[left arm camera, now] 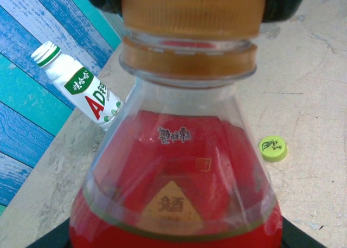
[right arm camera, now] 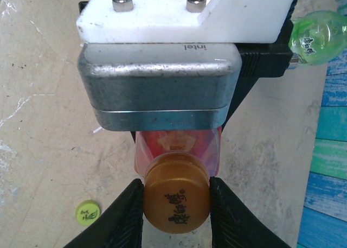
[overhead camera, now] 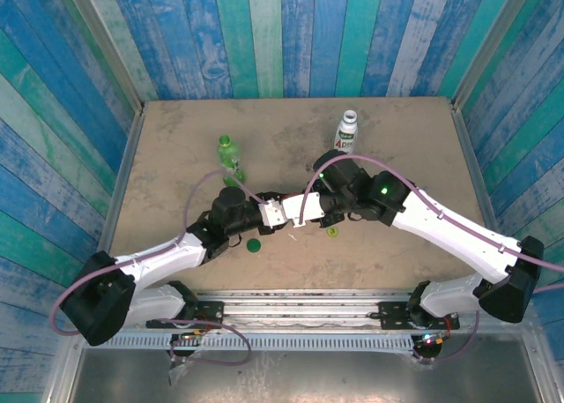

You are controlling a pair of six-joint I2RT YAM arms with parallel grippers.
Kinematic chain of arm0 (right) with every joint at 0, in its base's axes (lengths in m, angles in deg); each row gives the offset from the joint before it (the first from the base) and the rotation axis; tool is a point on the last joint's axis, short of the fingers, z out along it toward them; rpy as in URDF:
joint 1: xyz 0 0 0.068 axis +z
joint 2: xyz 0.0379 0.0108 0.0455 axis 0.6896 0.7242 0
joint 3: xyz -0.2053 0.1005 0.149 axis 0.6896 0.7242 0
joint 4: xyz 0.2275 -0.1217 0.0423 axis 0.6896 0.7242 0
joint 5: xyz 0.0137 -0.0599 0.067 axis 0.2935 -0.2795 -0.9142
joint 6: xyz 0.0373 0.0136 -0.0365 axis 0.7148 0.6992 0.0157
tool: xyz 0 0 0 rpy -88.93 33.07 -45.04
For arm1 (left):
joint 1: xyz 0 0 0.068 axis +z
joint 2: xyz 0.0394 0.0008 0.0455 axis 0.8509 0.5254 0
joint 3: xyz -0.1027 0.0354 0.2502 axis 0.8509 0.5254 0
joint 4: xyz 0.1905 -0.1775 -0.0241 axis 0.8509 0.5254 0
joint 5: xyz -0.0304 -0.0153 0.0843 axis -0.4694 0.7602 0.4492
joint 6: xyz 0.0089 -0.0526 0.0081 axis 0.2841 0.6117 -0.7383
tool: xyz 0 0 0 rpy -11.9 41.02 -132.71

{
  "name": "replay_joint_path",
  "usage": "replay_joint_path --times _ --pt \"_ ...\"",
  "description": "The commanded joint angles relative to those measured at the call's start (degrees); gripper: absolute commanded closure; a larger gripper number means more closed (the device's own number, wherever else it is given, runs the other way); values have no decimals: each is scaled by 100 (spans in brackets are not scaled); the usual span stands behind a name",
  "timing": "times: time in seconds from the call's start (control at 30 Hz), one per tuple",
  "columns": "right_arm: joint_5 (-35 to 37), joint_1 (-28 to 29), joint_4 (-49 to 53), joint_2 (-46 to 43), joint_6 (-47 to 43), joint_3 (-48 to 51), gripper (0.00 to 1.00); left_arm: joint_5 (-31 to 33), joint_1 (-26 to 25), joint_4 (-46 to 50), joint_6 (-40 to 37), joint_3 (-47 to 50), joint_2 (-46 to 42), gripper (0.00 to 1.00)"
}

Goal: Screw on the bottle caps

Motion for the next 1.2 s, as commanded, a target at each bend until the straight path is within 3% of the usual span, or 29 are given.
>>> replay_joint_path --times 0.0,0.13,0.27,0.33,0.47,0.63,0.73,0.8,0.9,1.03,1.17 --pt "205 -17 139 40 -19 -105 69 -148 -20 -95 -7 23 -274 47" --pt "31 -17 151 31 151 -170 77 -64 -20 -154 38 2 -215 48" --pt "-199 -123 -148 -10 1220 -192 97 383 -22 -648 193 57 -85 48" --pt "-78 -171 -642 -94 2377 -43 100 630 -14 -955 204 76 19 48" --pt "1131 -214 -1253 -172 5472 55 100 1127 -20 -1426 200 27 257 48" --pt "1175 -237 -1134 -198 9092 190 100 1495 -20 -1731 128 -73 474 49" --pt "935 -241 -1112 -278 10236 317 99 1500 -29 -1774 52 -109 629 49" --pt "985 -249 -1044 -344 10181 268 95 1466 -29 -1782 44 -88 652 49" --pt "902 -265 -962 -432 9121 100 82 1329 -37 -1651 -23 -68 637 50" --pt "529 -264 -585 -544 6564 -55 49 999 -33 -1374 -139 -29 538 50" --pt "83 -206 40 -681 3939 -94 38 739 -29 -1223 -166 106 239 49"
